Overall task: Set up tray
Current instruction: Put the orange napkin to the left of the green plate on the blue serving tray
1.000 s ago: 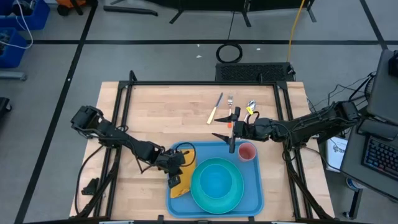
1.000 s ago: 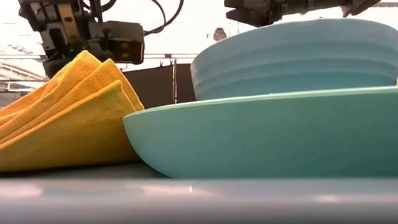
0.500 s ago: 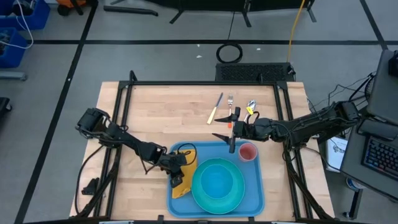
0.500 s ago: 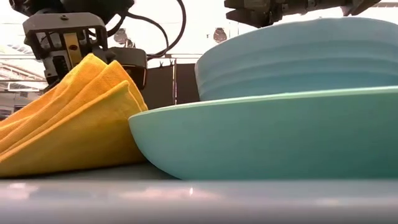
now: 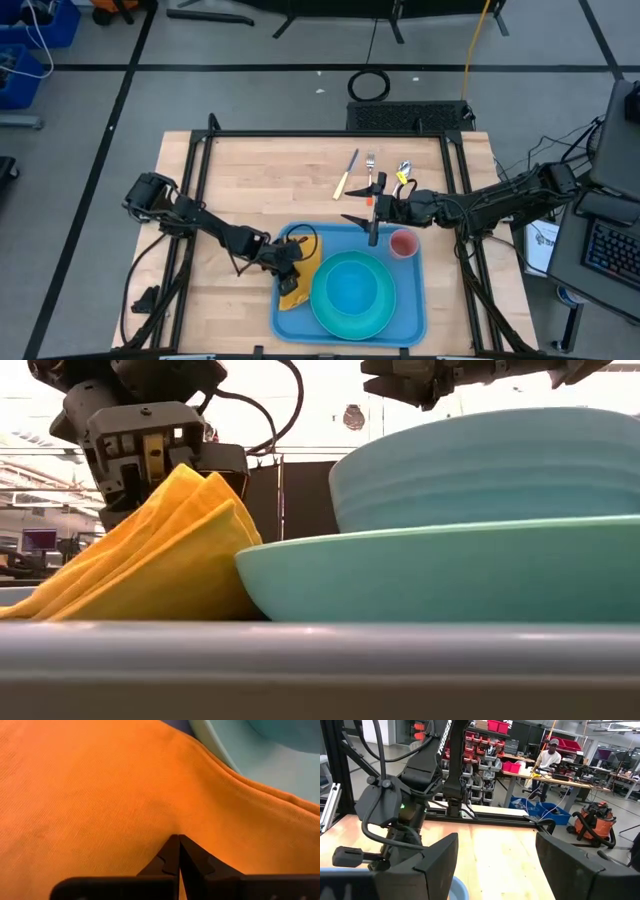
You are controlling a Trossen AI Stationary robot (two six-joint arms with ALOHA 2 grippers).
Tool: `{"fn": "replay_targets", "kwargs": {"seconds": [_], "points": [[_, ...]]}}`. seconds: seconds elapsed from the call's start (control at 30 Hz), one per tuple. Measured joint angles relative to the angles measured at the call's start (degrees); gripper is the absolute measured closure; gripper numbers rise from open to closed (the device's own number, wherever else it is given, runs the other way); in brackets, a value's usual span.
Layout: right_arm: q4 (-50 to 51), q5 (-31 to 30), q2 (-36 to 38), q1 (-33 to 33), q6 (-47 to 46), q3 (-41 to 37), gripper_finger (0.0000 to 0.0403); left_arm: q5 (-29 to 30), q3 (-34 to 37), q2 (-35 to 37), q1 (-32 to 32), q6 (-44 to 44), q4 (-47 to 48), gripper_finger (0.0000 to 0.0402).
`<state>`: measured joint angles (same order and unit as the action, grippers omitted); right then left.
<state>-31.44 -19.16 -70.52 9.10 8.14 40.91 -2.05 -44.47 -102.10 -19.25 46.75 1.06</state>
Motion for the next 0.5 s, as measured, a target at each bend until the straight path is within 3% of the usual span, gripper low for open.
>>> {"fn": "replay_targets", "kwargs": {"seconds": [0.23,0.5], "points": [[0.0,0.0,0.0,0.0,-0.4,0.0,0.0147,-2.0,0.4,2.7,-0.2,1.0,-1.2,0.0390],[-0.8,0.0,0.0,0.0,-0.5,-0.8,0.0147,9.2,0.4,14.1,-2.2,-1.0,2.3,0.0395]]}}
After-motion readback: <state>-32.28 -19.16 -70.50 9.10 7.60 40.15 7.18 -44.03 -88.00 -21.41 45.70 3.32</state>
